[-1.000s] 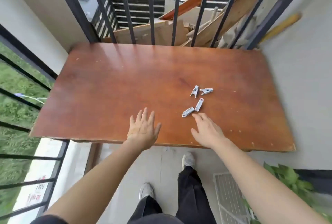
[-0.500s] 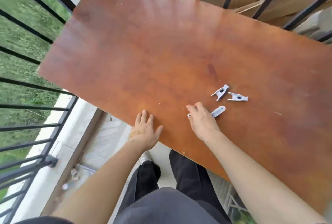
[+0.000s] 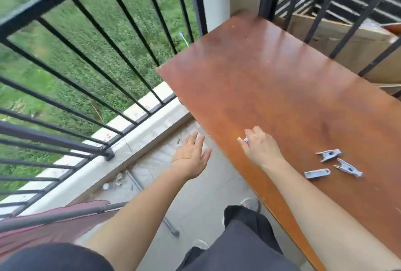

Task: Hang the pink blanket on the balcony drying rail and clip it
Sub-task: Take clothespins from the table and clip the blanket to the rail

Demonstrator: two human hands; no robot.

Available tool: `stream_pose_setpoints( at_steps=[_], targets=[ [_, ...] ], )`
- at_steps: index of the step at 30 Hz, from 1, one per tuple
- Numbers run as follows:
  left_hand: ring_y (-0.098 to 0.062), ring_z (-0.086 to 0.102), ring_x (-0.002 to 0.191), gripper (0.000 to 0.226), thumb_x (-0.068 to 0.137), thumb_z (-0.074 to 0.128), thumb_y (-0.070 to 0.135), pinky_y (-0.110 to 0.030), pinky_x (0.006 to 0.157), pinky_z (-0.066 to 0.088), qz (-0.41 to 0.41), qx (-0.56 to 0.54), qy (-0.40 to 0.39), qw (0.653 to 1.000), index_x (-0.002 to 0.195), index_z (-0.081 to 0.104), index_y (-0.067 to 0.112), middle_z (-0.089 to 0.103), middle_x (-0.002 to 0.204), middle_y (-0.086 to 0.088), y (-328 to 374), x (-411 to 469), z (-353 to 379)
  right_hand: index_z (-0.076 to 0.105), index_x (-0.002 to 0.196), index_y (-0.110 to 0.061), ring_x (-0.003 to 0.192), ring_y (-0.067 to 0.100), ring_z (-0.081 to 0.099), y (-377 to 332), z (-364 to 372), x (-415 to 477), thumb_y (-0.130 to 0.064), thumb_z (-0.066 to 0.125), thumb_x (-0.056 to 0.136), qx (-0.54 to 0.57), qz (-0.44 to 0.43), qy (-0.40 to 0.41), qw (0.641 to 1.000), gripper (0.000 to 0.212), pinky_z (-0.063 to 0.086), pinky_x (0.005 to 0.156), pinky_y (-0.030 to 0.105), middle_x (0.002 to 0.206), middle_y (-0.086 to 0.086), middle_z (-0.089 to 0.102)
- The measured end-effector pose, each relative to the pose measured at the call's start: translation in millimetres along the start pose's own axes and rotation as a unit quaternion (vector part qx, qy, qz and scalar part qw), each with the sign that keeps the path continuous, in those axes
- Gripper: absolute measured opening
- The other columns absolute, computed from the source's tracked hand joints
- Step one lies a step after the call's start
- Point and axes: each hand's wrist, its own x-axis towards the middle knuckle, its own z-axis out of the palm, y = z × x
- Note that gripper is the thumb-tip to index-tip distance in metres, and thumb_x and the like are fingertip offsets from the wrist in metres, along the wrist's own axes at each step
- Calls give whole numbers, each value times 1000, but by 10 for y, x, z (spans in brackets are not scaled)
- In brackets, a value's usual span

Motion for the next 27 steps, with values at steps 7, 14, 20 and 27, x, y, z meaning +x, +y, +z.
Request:
stream_pose_setpoints(
  at_steps=[7, 14, 20, 27],
  targets=[
    [-22, 15, 147, 59, 98, 37, 51, -41, 117, 20, -133, -67, 180, 972, 150, 26, 25, 16, 161, -1, -1740, -1556, -620, 65, 107, -3, 92, 41, 63, -2232, 188, -176, -23, 57, 98, 78, -177, 46, 980, 22, 49, 76, 44, 101, 19, 61],
    [-24, 30, 140, 58, 95, 48, 42, -40, 111, 33, -271, -77, 302, 911, 146, 36, 18, 32, 153, -5, -3065, -3021, -839, 69, 109, 5, 100, 38, 63, -4237, 419, -660, -11, 59, 98, 80, -397, 37, 914, 22, 38, 92, 36, 104, 22, 70],
    [-26, 55, 104, 30, 91, 52, 40, -37, 82, 47, -394, -156, 376, 824, 117, 49, 27, 51, 113, 1, -3398, -3385, -839, 65, 119, -8, 103, 28, 58, -5213, 552, -797, -29, 56, 100, 182, -427, -53, 884, 29, 40, 90, 34, 107, 13, 66],
    [-32, 55, 111, 43, 90, 56, 40, -40, 88, 47, -526, -244, 438, 687, 126, 45, 18, 57, 121, -8, -3490, -3134, -1002, 67, 96, -26, 89, 15, 54, -5743, 730, -455, -42, 52, 99, 232, -452, -152, 848, 23, 39, 79, 31, 88, -5, 58]
  ],
)
